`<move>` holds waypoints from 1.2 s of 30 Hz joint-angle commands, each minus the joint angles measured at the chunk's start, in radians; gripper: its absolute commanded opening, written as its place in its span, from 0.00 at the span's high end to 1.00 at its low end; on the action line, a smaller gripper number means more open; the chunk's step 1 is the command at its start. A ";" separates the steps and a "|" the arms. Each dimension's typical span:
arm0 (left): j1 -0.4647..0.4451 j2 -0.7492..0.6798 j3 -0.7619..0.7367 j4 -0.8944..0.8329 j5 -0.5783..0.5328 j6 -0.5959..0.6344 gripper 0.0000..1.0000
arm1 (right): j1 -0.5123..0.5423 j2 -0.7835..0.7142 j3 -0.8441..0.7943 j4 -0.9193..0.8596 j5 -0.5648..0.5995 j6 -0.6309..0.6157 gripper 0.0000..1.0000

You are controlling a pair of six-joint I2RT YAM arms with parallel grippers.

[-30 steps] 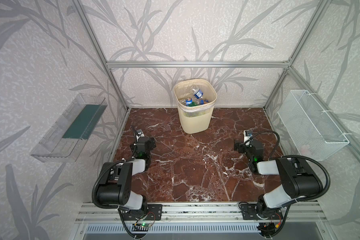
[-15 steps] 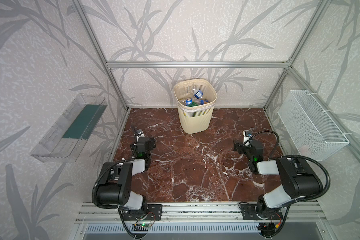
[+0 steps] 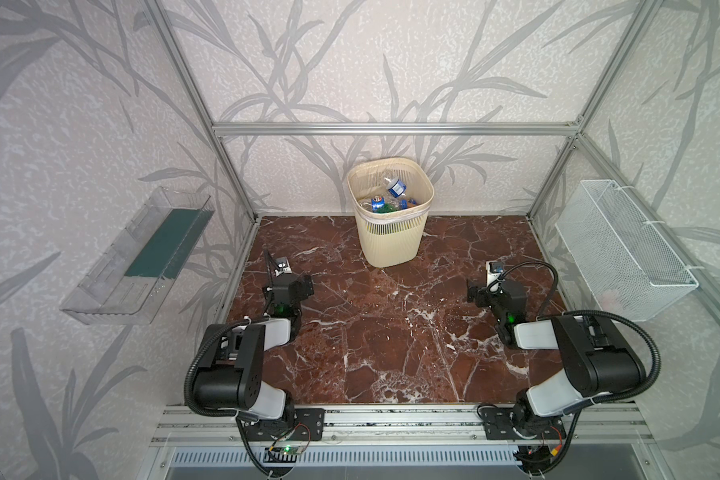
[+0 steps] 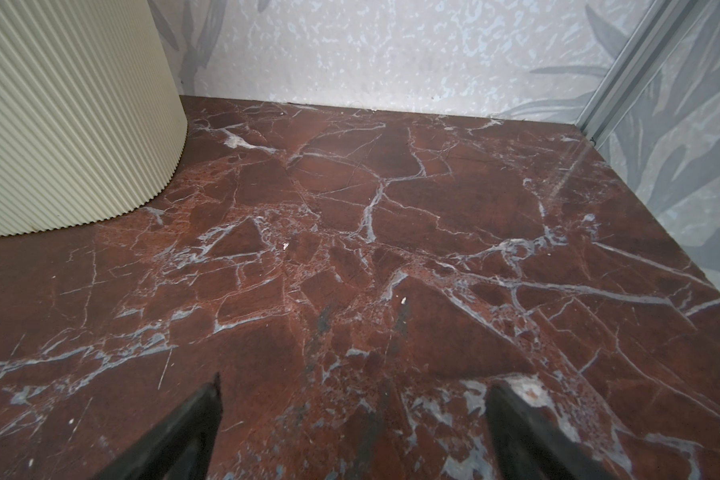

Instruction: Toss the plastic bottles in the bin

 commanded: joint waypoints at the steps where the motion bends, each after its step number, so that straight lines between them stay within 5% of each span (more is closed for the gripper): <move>1: 0.003 0.004 0.001 0.028 -0.001 0.016 0.01 | -0.003 -0.009 0.019 0.008 -0.004 -0.008 0.01; 33: 0.012 0.011 -0.014 0.056 0.161 0.074 0.01 | -0.003 -0.009 0.019 0.009 -0.005 -0.008 0.01; 36: 0.010 0.004 -0.024 0.067 -0.040 -0.015 0.01 | -0.003 -0.009 0.019 0.010 -0.004 -0.008 0.01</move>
